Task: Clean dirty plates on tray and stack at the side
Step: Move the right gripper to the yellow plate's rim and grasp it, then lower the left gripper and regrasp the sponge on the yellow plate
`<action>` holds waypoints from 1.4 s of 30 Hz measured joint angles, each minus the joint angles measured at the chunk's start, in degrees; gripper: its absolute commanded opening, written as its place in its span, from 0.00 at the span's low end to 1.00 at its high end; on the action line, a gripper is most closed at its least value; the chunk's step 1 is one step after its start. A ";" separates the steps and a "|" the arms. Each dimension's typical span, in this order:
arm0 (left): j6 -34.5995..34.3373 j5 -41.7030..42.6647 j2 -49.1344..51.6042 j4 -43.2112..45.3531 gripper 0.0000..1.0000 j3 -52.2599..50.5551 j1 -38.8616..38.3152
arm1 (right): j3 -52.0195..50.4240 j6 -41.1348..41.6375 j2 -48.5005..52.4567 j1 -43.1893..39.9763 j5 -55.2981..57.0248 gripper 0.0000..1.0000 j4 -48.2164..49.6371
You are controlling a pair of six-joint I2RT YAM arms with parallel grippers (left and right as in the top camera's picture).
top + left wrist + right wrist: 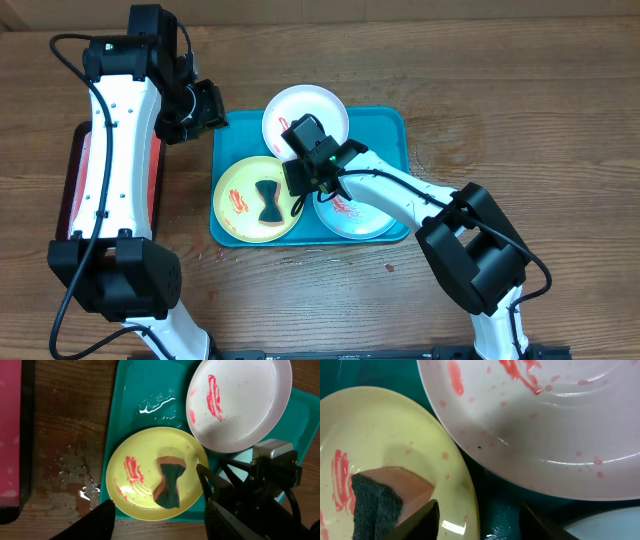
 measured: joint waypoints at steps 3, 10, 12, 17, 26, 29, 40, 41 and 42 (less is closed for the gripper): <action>0.00 0.02 0.00 0.09 0.59 -1.01 0.00 | 0.00 0.02 0.24 0.50 -0.37 0.52 -0.24; 0.07 0.00 0.00 1.84 0.56 -6.25 0.00 | 0.00 0.22 0.68 1.53 -0.42 0.44 -0.74; 0.39 0.00 0.00 1.99 0.54 -7.65 0.00 | 0.00 0.07 0.72 1.53 -0.37 0.41 -1.20; 2.08 0.37 0.00 2.27 0.49 -11.41 0.00 | 0.00 1.03 0.79 1.51 -0.20 0.20 -2.99; 5.03 5.99 0.00 10.49 0.47 -25.27 0.00 | 0.00 1.53 0.90 1.49 0.04 0.19 -3.15; 5.81 8.85 0.00 15.08 0.51 -30.10 0.00 | 0.00 1.53 0.92 1.46 0.04 0.24 -3.10; 7.08 15.65 0.00 30.05 0.47 -42.62 -0.90 | 0.00 1.68 1.01 1.49 0.04 0.25 -2.95; 7.02 15.82 0.00 30.71 0.48 -43.06 -1.31 | 0.00 1.68 1.01 1.46 0.04 0.25 -2.93; 6.84 16.04 0.00 31.54 0.48 -43.47 -1.88 | 0.00 1.68 1.01 1.46 0.07 0.25 -2.93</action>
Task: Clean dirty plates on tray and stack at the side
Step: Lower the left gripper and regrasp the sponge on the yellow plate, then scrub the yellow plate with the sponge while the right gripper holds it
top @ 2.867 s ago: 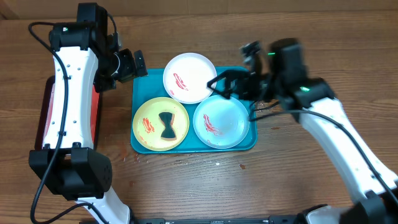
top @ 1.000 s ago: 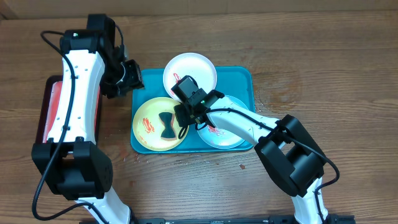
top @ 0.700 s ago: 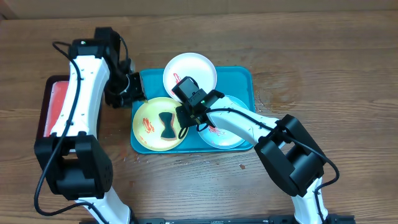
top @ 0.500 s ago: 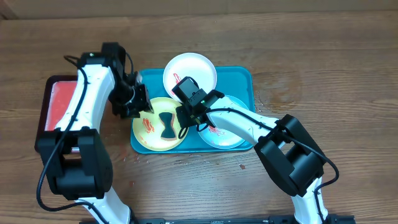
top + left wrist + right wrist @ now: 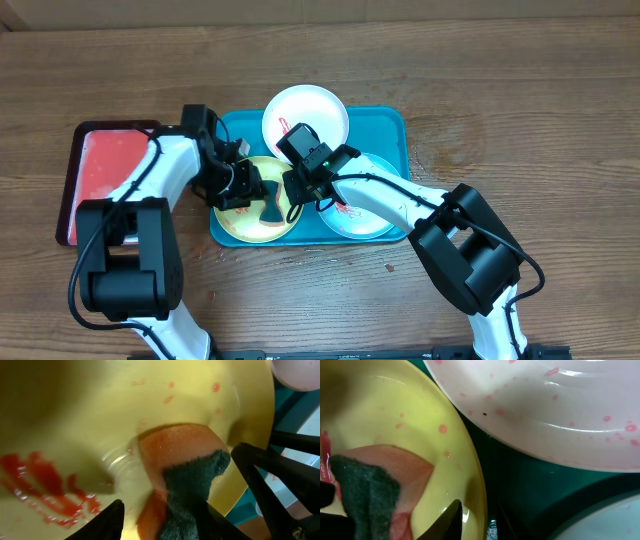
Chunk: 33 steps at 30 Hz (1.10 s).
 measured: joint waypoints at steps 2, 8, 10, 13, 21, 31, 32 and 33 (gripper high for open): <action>-0.17 0.35 0.00 0.68 0.47 -0.35 -1.01 | 0.00 0.00 0.00 0.00 -0.02 0.25 0.00; -0.42 0.50 0.00 1.11 0.47 -0.46 -3.48 | 0.00 0.00 0.00 0.00 0.00 0.25 -0.07; -0.44 -0.07 0.00 1.14 0.47 -0.50 -4.04 | 0.00 0.00 0.00 0.00 0.00 0.25 -0.04; -1.05 -0.59 0.00 1.14 0.47 -0.61 -4.13 | 0.00 0.00 0.00 0.02 0.00 0.25 -0.07; -1.27 -5.11 0.00 -1.79 0.51 -0.46 -4.13 | 0.00 0.00 0.02 0.00 -0.02 0.25 -0.17; -1.44 -10.25 0.00 -10.56 0.57 8.79 -4.13 | 0.00 0.00 0.02 -0.02 0.11 0.25 -0.17; -1.44 -10.25 0.00 -10.54 0.58 9.07 -4.13 | 0.00 0.00 0.02 -0.04 0.13 0.25 -0.15; -1.44 -10.25 0.00 -10.56 0.58 9.09 -4.13 | 0.00 -0.02 0.02 -0.04 0.15 0.25 -0.17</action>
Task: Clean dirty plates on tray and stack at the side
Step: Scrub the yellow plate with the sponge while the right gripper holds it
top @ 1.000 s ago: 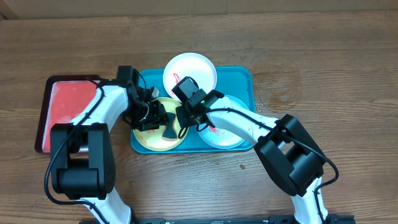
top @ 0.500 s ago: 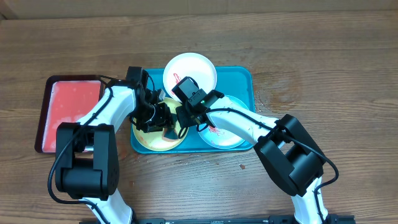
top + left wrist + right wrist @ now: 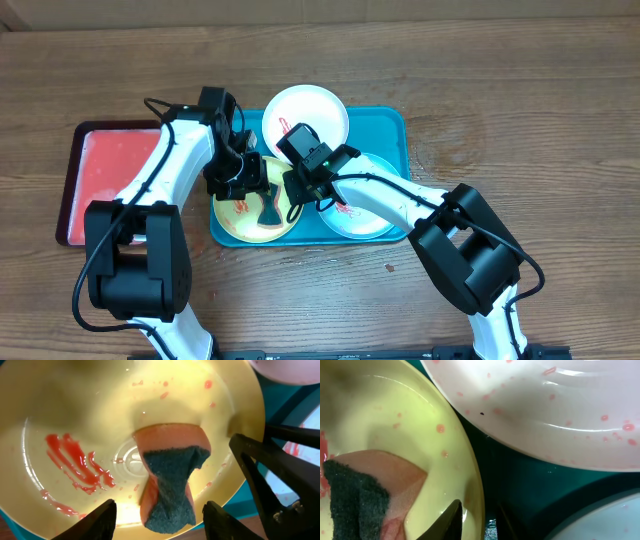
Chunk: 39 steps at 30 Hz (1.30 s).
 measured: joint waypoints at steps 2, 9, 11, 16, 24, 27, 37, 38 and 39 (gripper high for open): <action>0.00 0.00 0.00 -0.20 0.59 -0.07 0.00 | 0.00 0.02 0.00 -0.02 -0.02 0.25 -0.02; 0.00 0.04 0.00 3.93 0.56 -2.95 -0.85 | 0.00 0.02 0.02 -0.02 0.02 0.25 -0.02; -0.02 0.22 0.00 5.27 0.50 -4.39 -1.68 | 0.00 0.00 0.02 0.00 0.02 0.25 0.00; -0.24 0.50 0.00 8.24 0.41 -6.54 -3.39 | 0.00 0.02 0.02 -0.02 0.00 0.25 0.04; -1.03 -0.70 0.00 9.16 0.34 -6.82 -3.72 | 0.00 0.00 0.02 -0.02 0.02 0.25 0.02; -1.29 -2.58 0.00 9.25 0.30 -6.91 -3.76 | 0.00 0.02 0.02 -0.02 0.00 0.25 0.04; -4.17 -4.55 -0.17 14.05 0.19 -10.49 -4.39 | 0.00 0.02 0.07 -0.04 0.02 0.24 0.04; -4.61 -4.52 -0.46 14.67 0.14 -10.97 -4.39 | 0.00 0.00 0.09 -0.07 0.04 0.24 0.02; -4.98 -4.68 -0.76 14.93 0.08 -11.37 -4.39 | 0.00 0.00 0.09 -0.04 0.07 0.24 0.02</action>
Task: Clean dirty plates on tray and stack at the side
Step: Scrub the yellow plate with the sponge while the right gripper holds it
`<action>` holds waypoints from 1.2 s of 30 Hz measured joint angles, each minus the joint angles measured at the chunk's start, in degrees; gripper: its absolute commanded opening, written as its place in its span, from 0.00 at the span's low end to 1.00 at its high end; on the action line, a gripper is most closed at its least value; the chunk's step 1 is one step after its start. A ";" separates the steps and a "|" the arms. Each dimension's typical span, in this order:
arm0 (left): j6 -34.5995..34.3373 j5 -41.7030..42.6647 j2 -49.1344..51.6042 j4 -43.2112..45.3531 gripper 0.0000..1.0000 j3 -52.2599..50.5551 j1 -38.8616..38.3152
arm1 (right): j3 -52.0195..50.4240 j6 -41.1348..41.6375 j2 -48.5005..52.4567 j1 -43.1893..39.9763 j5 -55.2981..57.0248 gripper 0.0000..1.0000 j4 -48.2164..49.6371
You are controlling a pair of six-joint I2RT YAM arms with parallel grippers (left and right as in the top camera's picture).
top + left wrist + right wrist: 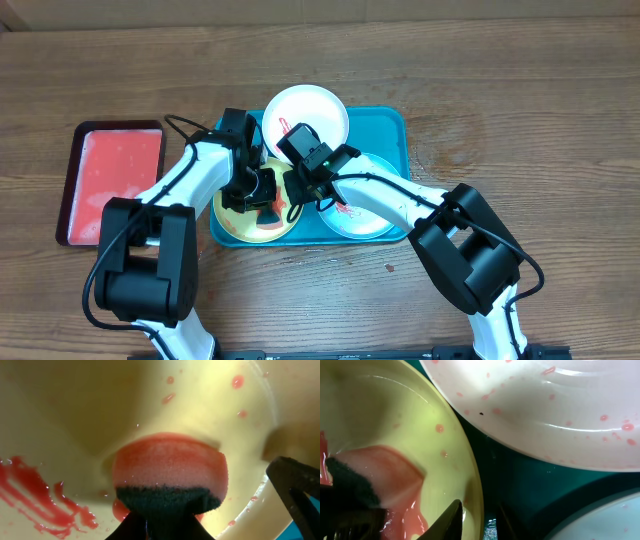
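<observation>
On the teal tray point(385, 130) lies a yellow plate point(235, 218) smeared with red sauce point(35, 497). An orange sponge point(170, 462) with a dark scouring side rests in the plate's middle, and my left gripper point(165, 522) is shut on it from above. At the plate's right rim point(472, 475) my right gripper point(477, 522) is pinched shut, one finger inside and one outside. A white plate point(310, 112) with red streaks overlaps the yellow one at the back. A third stained plate point(365, 215) sits at the tray's right, under my right arm.
A dark tray with a red lining point(110, 180) lies on the wooden table point(520, 120) left of the teal tray. Both arms crowd the yellow plate from either side. Water drops show on the teal tray point(520, 485).
My left gripper was open a little above the sponge; now it is lower and shut on the sponge. The right gripper still holds the plate's rim in the same place.
First my left gripper hung high at the tray's back left and my right gripper stood open around the yellow plate's rim. Then the right was shut on the rim and the left hovered open by the sponge, twice. Now the left grips the sponge.
</observation>
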 measured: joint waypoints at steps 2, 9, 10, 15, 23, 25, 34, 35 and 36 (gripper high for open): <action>-0.87 -0.92 -0.28 0.17 0.04 -0.31 0.00 | 0.00 0.04 0.00 0.00 0.04 0.24 -0.02; -1.11 -8.24 -0.72 -0.50 0.04 -0.24 -0.50 | 0.00 0.00 0.00 -0.02 0.44 0.24 -0.04; -1.11 -10.69 -0.79 -0.98 0.04 -0.17 -0.48 | 0.00 0.00 0.00 -0.02 0.57 0.24 -0.11; -1.11 -22.75 -0.74 -2.54 0.04 0.24 -0.35 | 0.00 0.00 0.00 0.00 0.96 0.24 -0.46; -1.60 -29.55 0.11 -2.71 0.04 3.32 0.39 | 0.00 0.00 0.00 0.00 1.27 0.24 -0.55; -2.23 -27.39 0.11 -1.27 0.04 4.11 0.44 | 0.00 0.00 0.00 0.00 1.29 0.24 -0.55; -2.86 -6.86 0.22 6.25 0.04 3.52 0.55 | 0.00 0.02 0.00 -0.02 1.44 0.22 -0.46; -2.91 -5.49 0.28 6.21 0.04 3.43 0.55 | 0.00 0.00 0.00 -0.02 1.46 0.21 -0.48; -2.91 -4.83 0.35 6.21 0.04 3.39 0.55 | 0.00 0.07 0.00 0.00 1.44 0.21 -0.48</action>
